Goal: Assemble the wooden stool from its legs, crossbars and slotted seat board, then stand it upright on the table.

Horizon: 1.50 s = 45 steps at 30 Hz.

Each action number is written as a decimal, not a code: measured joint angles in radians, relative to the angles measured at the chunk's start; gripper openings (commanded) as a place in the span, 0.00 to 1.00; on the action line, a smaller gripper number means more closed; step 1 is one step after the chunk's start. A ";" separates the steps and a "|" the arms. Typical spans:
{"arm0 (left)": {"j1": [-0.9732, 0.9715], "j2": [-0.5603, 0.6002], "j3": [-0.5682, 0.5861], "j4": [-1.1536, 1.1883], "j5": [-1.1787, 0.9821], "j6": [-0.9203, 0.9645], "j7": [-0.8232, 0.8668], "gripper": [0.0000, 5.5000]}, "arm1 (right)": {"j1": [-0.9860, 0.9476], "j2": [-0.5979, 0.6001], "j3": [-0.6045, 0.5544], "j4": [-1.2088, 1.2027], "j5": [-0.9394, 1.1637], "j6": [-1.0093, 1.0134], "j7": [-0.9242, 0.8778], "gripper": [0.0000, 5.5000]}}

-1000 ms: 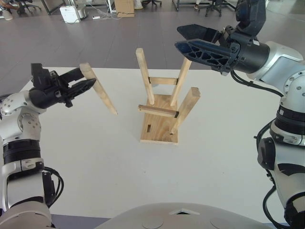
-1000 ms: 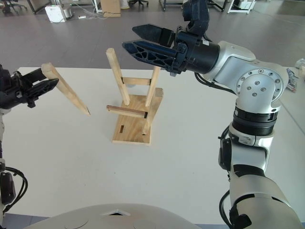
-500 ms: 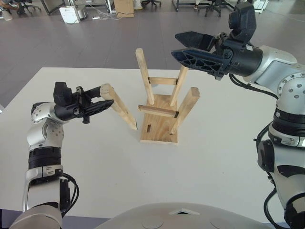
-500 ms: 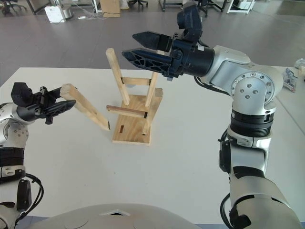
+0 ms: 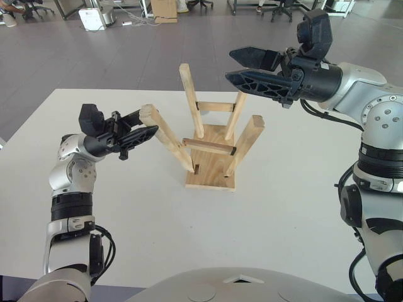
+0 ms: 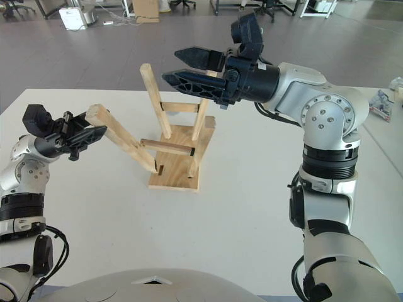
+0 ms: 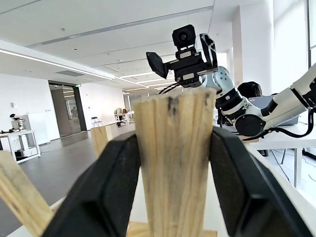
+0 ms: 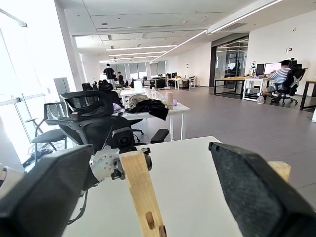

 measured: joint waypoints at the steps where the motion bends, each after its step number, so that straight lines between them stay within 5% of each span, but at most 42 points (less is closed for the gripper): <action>1: 0.000 0.000 -0.007 0.002 0.003 -0.008 -0.005 0.38 | 0.000 0.000 0.001 0.001 -0.005 0.000 0.003 0.80; 28: -0.083 0.052 -0.113 0.218 0.014 -0.100 -0.048 0.38 | -0.009 0.002 0.008 0.006 -0.036 -0.004 0.042 0.80; 45: -0.325 0.311 -0.542 0.340 -0.118 -0.175 -0.047 0.38 | 0.015 0.040 0.005 -0.036 -0.045 -0.013 0.017 0.80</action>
